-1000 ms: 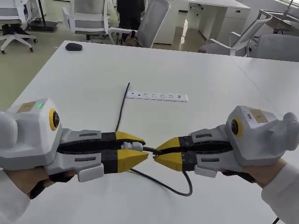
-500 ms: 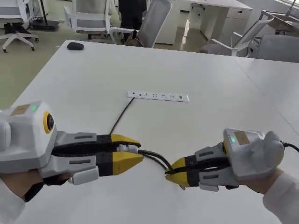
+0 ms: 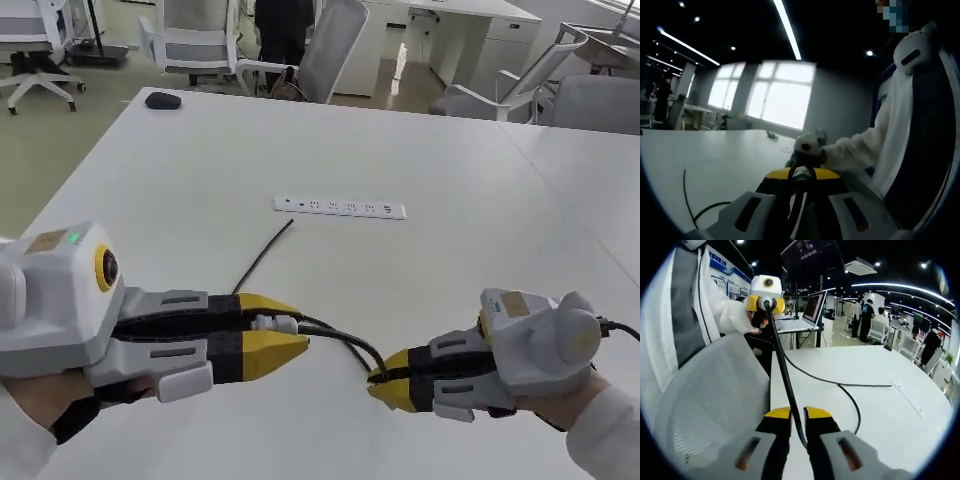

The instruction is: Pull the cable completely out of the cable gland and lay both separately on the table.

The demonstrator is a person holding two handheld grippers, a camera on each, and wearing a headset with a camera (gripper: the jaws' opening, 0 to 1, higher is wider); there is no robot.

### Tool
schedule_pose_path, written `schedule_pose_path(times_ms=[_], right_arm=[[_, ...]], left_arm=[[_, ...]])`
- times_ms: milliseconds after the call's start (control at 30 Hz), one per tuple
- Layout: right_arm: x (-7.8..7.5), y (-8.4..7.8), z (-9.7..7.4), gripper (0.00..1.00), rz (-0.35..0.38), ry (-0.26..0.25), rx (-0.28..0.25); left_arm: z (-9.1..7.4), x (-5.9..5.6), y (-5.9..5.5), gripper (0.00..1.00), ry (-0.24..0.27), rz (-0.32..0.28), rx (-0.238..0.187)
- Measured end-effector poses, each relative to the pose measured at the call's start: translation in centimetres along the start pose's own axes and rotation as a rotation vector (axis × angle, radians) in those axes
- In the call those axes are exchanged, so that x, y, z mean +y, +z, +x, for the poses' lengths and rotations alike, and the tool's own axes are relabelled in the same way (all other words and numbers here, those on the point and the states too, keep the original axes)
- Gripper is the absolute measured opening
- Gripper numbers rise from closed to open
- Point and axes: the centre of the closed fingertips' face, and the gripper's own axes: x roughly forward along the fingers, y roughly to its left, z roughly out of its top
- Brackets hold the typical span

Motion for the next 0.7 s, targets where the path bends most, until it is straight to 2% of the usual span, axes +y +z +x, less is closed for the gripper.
schedule_pose_path(times_ms=[33,133,233,367,433,533,567,633,700], right_arm=[[0.1,1.1,-0.2,0.13,0.005,0.005,-0.038],[0.6,3.5,-0.8,0.22,0.013,0.010,-0.085],[1.9,6.6,-1.3,0.23,0.020,0.049,-0.174],[3.6,9.6,-1.6,0.22,-0.017,0.087,-0.221],[4.4,10.4,-1.4,0.21,-0.043,0.098,-0.230],[4.8,10.6,-0.9,0.18,-0.054,0.100,-0.219],[4.7,10.6,-0.8,0.16,-0.057,0.098,-0.214],[4.7,10.4,-0.7,0.06,-0.069,0.103,-0.205],[4.8,10.3,-0.6,0.04,-0.078,0.108,-0.197]], left_arm=[[0.0,0.1,0.0,0.17,0.003,0.003,0.003],[0.1,0.1,-0.4,0.17,0.007,0.005,0.018],[0.3,-0.2,-0.9,0.17,0.003,0.007,0.034],[0.7,-0.6,-1.3,0.17,-0.006,0.010,0.049],[0.8,-0.7,-1.4,0.17,-0.007,0.015,0.055],[1.0,-0.8,-1.4,0.17,-0.013,0.012,0.052],[1.0,-0.9,-1.4,0.17,-0.016,0.014,0.054],[1.1,-1.0,-1.4,0.17,-0.020,0.018,0.058],[1.1,-1.1,-1.4,0.17,-0.021,0.023,0.062]])
